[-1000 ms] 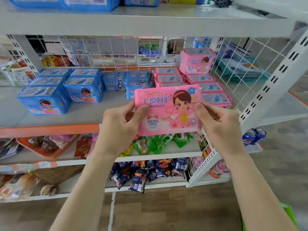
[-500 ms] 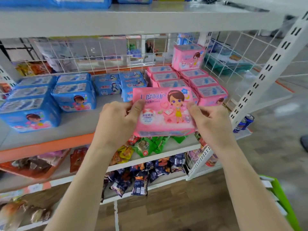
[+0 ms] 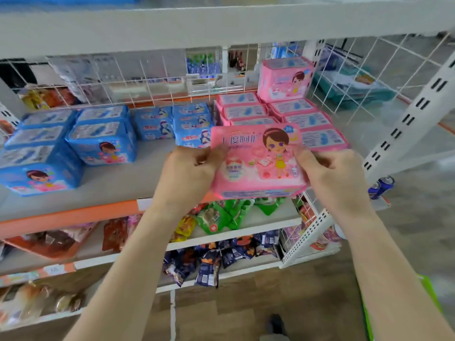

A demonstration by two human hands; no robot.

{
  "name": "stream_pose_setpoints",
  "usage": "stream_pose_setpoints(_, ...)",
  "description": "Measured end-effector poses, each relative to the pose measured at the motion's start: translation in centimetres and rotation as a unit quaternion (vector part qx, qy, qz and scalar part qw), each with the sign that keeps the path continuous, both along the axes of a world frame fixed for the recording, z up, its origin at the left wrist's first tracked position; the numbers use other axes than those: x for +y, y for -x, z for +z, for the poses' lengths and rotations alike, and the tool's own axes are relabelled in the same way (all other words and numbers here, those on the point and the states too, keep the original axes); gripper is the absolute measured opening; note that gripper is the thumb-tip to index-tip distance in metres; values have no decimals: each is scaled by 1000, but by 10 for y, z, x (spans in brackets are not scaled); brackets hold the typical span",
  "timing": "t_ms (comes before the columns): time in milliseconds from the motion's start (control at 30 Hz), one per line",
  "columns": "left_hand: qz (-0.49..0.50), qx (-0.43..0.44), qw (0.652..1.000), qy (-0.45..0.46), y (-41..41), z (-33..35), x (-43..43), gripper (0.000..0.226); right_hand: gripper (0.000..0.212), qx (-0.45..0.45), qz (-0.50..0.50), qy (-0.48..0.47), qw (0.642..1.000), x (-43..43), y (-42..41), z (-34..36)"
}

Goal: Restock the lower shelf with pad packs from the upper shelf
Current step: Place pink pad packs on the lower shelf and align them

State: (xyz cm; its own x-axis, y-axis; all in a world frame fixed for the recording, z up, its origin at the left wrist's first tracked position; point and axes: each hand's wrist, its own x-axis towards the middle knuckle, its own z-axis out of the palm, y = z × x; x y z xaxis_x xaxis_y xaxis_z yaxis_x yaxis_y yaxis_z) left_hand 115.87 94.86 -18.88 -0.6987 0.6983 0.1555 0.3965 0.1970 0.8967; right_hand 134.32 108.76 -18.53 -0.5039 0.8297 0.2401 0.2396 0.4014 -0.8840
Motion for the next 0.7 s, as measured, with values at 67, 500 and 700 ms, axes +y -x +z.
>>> stream_pose_setpoints(67,0,2,1000,2,-14,-1,17,63,36,17,-3,11,1000,19,-12,-4)
stream_pose_setpoints(500,61,18,998,-10,-70,-17,105,20,38,61,126,-18,990,120,-28,-33)
stream_pose_setpoints(700,73,5,997,-30,-42,-31,104,26,43,48,152,-22,987,129,10,-50)
